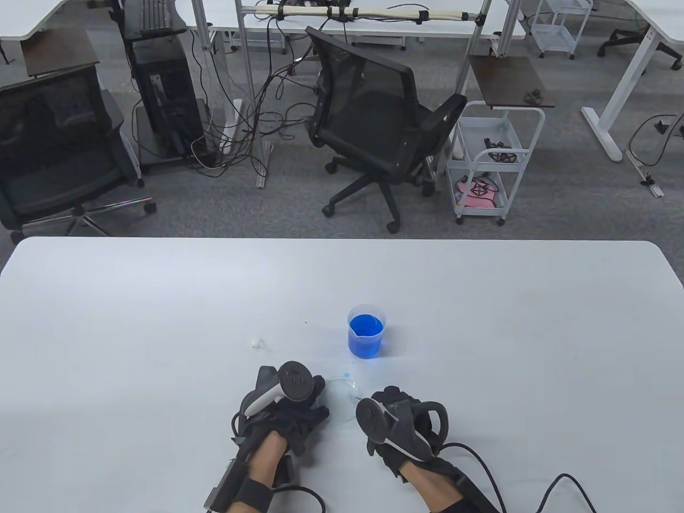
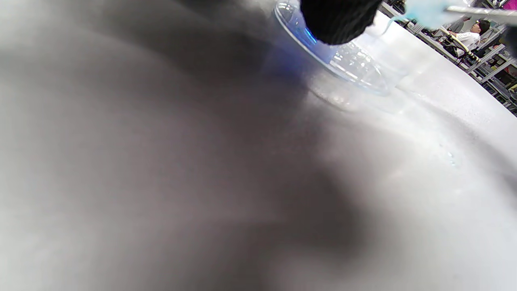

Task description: Dip tweezers-held cotton tuft into dye solution and dot onto culture dish

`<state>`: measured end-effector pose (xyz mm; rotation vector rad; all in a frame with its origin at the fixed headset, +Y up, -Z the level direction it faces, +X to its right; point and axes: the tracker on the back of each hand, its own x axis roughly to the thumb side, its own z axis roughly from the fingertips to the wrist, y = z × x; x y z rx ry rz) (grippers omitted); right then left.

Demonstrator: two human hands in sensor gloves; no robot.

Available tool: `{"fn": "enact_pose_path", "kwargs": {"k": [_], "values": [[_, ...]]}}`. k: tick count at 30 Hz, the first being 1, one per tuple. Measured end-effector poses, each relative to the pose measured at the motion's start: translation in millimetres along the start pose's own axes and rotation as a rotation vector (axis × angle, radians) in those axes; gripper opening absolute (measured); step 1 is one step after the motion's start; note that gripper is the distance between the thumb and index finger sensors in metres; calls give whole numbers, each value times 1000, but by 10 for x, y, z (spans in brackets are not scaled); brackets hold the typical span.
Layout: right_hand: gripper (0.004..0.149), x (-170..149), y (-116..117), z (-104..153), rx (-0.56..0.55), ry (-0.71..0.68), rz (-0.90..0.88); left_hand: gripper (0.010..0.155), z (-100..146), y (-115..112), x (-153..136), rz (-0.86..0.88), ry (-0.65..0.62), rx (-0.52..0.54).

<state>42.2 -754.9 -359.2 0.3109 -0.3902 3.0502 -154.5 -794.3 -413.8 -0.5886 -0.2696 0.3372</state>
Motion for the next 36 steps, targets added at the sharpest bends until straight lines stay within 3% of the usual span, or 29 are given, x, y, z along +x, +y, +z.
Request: {"fn": "enact_pose_path", "kwargs": {"k": [8, 19, 30, 36], "values": [[41, 104, 185, -18, 52, -40, 67, 69, -1, 2, -3, -2, -1, 1], [41, 44, -76, -23, -39, -14, -24, 69, 0, -2, 0, -1, -2, 1], [41, 113, 178, -31, 55, -43, 35, 69, 3, -7, -1, 2, -1, 0], [41, 105, 72, -62, 2, -27, 4, 69, 2, -7, -1, 0, -2, 1]]}}
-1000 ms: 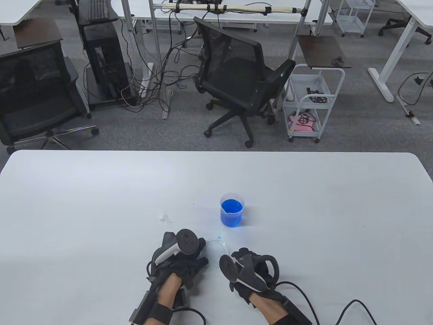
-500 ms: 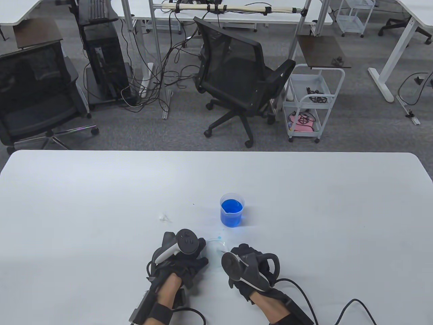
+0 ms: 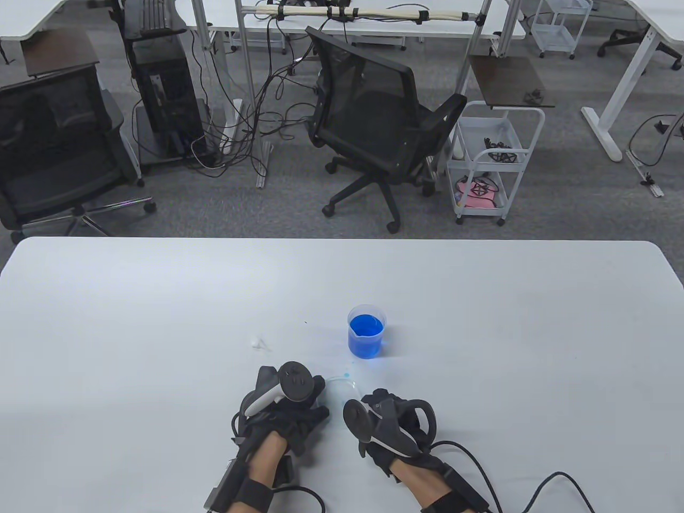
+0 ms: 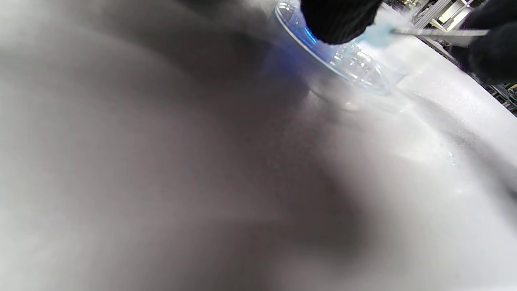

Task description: Dip tweezers-held cotton tuft into dye solution and dot onto culture dish

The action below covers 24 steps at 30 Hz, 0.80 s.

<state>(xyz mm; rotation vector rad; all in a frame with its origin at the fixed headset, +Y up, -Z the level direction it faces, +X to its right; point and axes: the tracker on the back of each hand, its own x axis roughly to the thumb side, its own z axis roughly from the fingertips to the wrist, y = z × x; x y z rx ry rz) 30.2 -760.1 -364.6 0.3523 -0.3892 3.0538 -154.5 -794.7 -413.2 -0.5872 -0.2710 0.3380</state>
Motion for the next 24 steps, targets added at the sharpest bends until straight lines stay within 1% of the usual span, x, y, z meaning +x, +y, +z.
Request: {"fn": "enact_pose_path", "kwargs": {"k": [4, 12, 16, 24], "values": [[41, -1, -97, -44, -39, 15, -24, 69, 0, 0, 1, 1, -1, -1], [41, 26, 73, -61, 29, 7, 41, 69, 2, -9, 2, 0, -4, 2], [41, 10, 83, -52, 26, 13, 44, 69, 2, -11, 5, 1, -4, 2], [41, -64, -97, -107, -58, 60, -12, 69, -1, -9, 9, 1, -5, 1]]}}
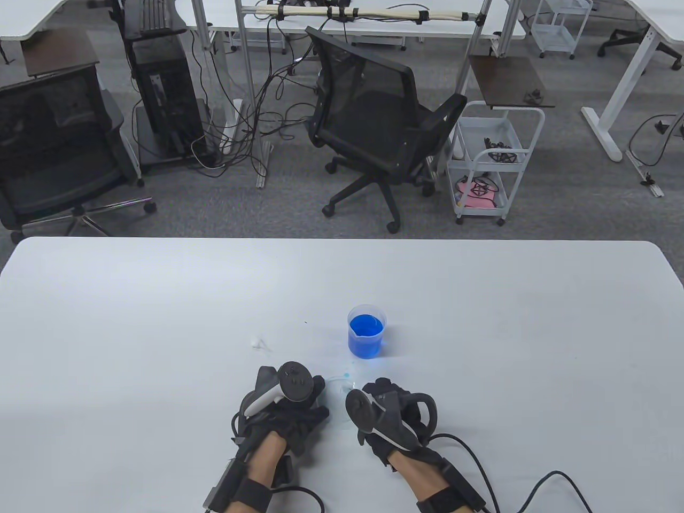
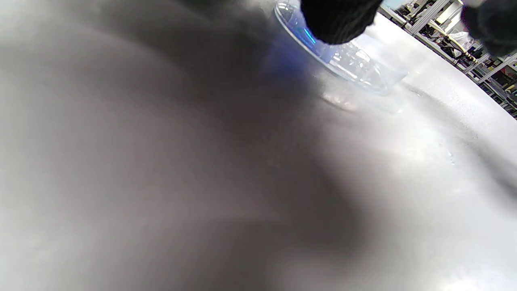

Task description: Dip tweezers-held cotton tuft into dye solution and dot onto culture dish

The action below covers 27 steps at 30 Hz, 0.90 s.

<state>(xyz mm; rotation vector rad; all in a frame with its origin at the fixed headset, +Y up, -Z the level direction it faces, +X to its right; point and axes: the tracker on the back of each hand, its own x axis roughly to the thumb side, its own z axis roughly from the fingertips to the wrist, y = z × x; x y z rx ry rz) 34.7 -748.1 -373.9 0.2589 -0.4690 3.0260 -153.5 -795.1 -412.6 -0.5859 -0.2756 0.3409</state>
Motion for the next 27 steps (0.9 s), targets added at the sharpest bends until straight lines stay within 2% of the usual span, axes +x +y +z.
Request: {"fn": "enact_pose_path", "kwargs": {"k": [10, 15, 23, 27], "values": [[41, 27, 195, -28, 68, -24, 62, 69, 1, -2, 8, -2, 4, -2], [41, 16, 192, -26, 61, -20, 54, 69, 3, -4, 8, -2, 6, -2], [41, -113, -26, -6, -13, 17, -5, 69, 6, -2, 6, 1, 8, -4], [41, -85, 67, -1, 27, 4, 26, 69, 7, -2, 3, 0, 10, -3]]}}
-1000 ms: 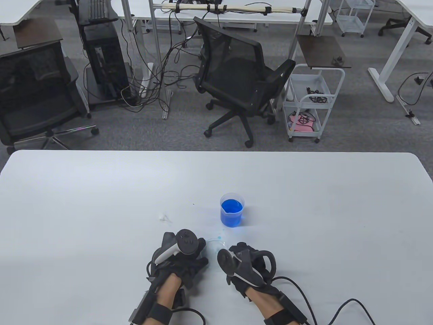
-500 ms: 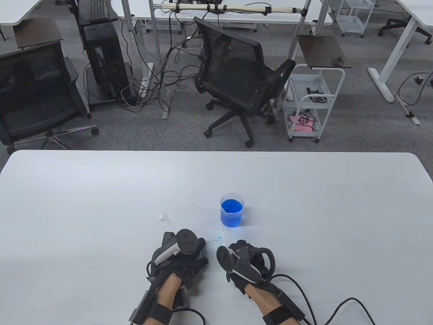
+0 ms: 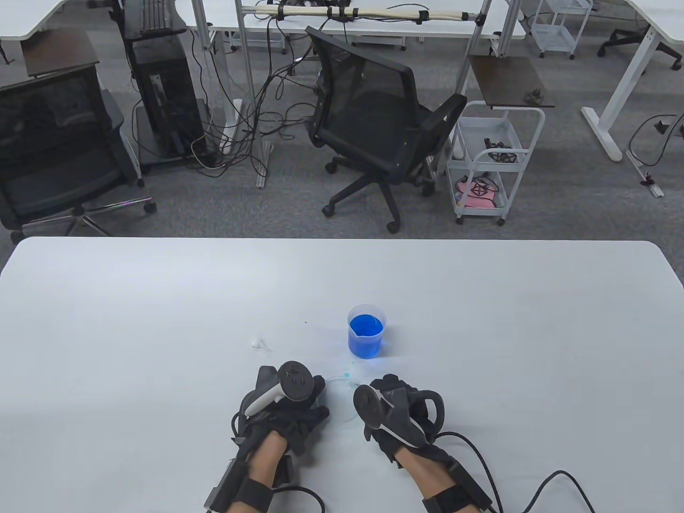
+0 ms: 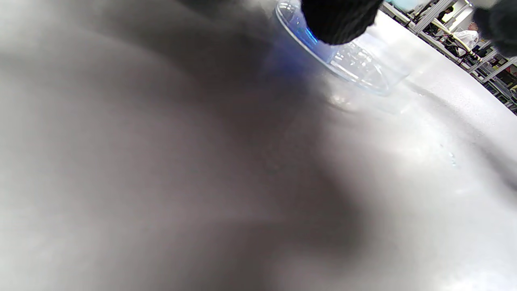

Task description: Dip tweezers-held cotton tuft into dye solution and dot onto culture dish

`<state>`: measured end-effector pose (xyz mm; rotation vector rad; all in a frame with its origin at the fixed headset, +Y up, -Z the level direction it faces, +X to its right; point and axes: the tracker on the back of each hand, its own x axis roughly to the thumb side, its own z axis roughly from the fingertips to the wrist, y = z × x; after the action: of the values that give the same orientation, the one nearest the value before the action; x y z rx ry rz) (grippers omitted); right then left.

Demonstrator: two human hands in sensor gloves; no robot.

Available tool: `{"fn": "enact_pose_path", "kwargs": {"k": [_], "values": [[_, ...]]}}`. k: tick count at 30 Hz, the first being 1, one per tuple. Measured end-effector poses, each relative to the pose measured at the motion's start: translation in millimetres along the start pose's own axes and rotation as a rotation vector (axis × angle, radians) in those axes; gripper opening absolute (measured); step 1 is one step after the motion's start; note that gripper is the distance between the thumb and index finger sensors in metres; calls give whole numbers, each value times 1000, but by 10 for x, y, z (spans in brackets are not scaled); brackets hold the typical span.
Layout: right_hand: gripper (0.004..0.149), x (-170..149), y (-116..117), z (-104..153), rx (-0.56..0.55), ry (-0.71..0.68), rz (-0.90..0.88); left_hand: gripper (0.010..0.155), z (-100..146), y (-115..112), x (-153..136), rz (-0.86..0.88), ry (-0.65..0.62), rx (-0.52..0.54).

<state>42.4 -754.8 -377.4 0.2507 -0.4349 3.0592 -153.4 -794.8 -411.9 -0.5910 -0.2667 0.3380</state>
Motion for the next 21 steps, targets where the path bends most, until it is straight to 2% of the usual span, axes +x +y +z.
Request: {"fn": "enact_pose_path", "kwargs": {"k": [8, 17, 21], "values": [[41, 108, 169, 2, 57, -33, 56, 69, 3, 3, -3, 0, -1, 0], [41, -32, -76, 48, -12, 8, -10, 69, 0, 7, -2, -1, 0, -1], [41, -2, -27, 94, 12, -12, 6, 69, 0, 6, -1, 0, 0, 1]]}}
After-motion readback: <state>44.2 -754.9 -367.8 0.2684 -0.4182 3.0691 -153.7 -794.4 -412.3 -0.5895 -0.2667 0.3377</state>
